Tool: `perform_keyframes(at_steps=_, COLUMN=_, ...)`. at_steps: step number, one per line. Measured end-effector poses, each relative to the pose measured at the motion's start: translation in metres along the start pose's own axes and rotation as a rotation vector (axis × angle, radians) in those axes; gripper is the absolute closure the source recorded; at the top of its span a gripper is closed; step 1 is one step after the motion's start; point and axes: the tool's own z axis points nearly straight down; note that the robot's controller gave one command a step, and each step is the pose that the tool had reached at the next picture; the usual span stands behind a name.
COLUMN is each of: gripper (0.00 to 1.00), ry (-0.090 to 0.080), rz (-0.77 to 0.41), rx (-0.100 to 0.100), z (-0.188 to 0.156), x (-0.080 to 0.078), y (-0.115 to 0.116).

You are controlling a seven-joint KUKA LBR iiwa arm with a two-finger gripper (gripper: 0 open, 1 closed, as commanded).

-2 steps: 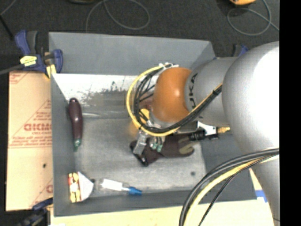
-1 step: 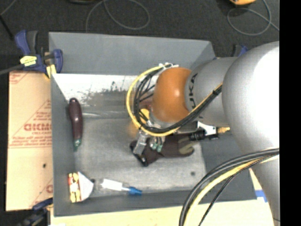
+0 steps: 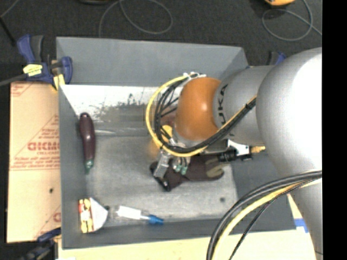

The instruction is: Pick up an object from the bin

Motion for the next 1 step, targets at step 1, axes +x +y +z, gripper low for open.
perform_keyframes(at_steps=1, gripper=1.0, ry=0.004, rz=0.0, rx=0.002, z=-0.0048, x=0.0012, y=-0.0008)
